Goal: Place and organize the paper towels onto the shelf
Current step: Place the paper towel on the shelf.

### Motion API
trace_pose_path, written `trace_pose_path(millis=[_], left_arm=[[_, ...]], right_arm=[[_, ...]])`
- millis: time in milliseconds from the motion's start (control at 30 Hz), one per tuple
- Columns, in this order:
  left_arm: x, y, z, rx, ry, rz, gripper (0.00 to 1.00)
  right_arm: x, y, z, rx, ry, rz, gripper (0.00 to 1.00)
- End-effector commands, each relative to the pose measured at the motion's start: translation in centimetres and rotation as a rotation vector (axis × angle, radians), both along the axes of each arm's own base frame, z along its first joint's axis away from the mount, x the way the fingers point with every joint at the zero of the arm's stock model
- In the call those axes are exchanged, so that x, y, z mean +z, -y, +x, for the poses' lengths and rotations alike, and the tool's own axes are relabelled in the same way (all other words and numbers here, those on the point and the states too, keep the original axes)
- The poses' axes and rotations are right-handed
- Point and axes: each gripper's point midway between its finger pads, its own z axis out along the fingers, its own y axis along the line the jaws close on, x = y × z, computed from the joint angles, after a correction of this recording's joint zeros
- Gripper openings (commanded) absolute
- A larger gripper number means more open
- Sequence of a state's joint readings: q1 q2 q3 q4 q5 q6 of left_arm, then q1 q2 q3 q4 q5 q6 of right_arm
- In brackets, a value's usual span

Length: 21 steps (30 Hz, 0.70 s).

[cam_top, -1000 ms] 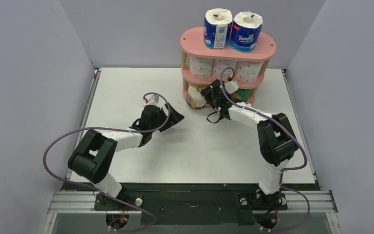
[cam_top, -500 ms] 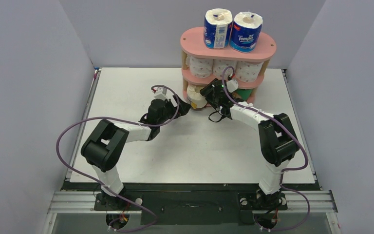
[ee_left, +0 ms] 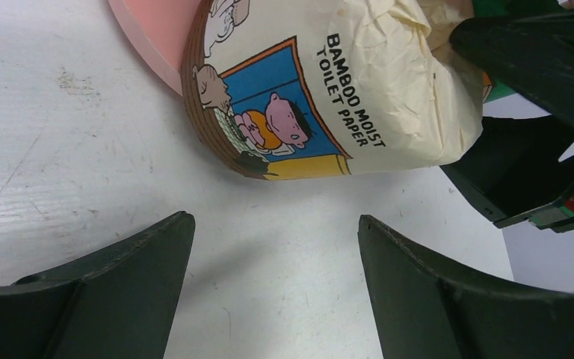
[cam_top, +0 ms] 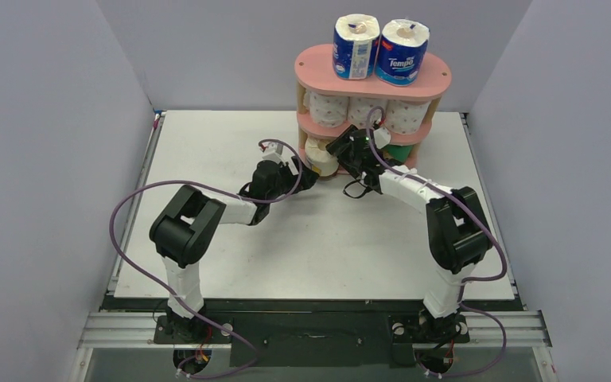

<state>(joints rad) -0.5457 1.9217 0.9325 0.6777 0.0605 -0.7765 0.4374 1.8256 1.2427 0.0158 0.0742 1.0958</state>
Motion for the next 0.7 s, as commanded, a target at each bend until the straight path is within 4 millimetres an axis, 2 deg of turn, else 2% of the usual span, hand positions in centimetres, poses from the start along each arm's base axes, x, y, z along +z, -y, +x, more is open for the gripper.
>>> trace_pose_path(millis=[0,333,500,667], left_arm=[[2.9,1.4,1.1,-0.024,0.096,-0.028,0.79],[2.5,1.4,1.3,-0.026,0.109,0.008,0.79],[1.7,1.4,1.4,-0.024,0.108,0.034,0.79],[1.2,1.3,1.8,-0.013,0.109,0.063,0.79]], right_arm=[[6.5,1.6,0.9,-0.039,0.158,0.043,0.73],[8.1,2.4,-1.7,-0.004,0.18,0.025,0.76],[8.6,3.0,-4.1,0.04,0.202,-0.016,0.73],[9.8,5.0,-7.0,0.049,0.245,-0.103,0.69]])
